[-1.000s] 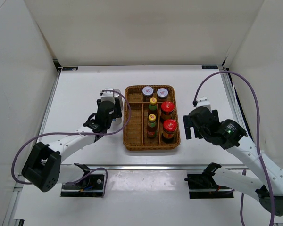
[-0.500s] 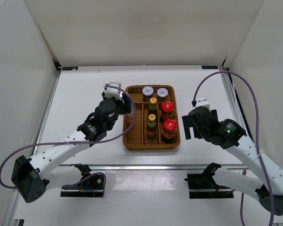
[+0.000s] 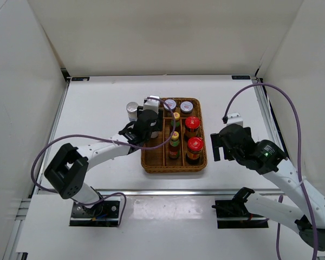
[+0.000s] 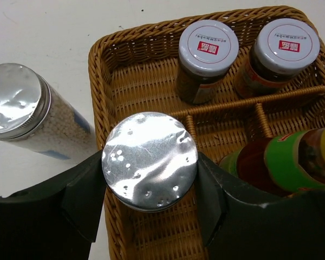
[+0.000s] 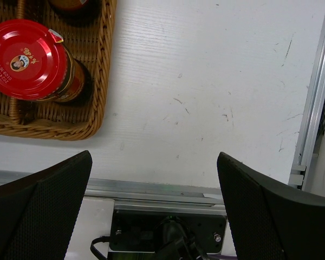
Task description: Organize the condiment bottles
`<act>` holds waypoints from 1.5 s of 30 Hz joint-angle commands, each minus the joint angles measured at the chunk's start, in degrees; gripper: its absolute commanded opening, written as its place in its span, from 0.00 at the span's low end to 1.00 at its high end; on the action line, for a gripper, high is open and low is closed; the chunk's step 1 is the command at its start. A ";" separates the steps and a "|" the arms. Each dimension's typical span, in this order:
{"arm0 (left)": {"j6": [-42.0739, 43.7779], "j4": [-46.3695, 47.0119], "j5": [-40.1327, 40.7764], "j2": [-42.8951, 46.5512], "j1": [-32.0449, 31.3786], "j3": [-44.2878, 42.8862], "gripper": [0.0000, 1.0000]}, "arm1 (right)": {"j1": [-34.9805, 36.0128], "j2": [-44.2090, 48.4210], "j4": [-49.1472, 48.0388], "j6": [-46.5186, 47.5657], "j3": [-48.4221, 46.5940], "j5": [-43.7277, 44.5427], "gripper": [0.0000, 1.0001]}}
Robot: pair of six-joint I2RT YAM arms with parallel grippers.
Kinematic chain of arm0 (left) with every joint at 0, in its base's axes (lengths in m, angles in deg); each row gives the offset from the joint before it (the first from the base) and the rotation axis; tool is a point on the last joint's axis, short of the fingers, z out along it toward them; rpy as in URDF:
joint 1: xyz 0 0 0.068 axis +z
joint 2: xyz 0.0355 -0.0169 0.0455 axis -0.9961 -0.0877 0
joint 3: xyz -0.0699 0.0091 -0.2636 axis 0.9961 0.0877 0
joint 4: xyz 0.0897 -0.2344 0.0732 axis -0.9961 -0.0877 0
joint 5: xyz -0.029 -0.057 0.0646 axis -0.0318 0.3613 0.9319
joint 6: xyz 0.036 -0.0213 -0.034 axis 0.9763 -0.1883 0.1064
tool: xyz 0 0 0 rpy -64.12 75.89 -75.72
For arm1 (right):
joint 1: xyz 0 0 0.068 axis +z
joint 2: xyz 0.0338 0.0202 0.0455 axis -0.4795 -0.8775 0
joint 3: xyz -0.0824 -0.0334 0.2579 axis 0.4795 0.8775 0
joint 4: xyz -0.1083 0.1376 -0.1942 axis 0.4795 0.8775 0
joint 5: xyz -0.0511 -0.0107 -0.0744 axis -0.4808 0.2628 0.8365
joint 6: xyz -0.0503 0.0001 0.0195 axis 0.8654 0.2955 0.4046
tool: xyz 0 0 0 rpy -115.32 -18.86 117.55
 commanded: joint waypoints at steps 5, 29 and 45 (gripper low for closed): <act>-2.65 6.16 4.17 2.90 -0.55 -0.32 1.00 | -0.19 0.74 -1.41 0.18 0.06 0.79 0.99; 2.00 6.33 -21.67 4.94 22.92 -0.92 1.00 | -0.19 0.74 -1.41 0.71 0.06 0.27 0.99; 2.09 4.49 -13.95 0.87 22.92 -3.39 0.34 | -0.19 1.27 -1.41 0.71 0.06 0.27 0.99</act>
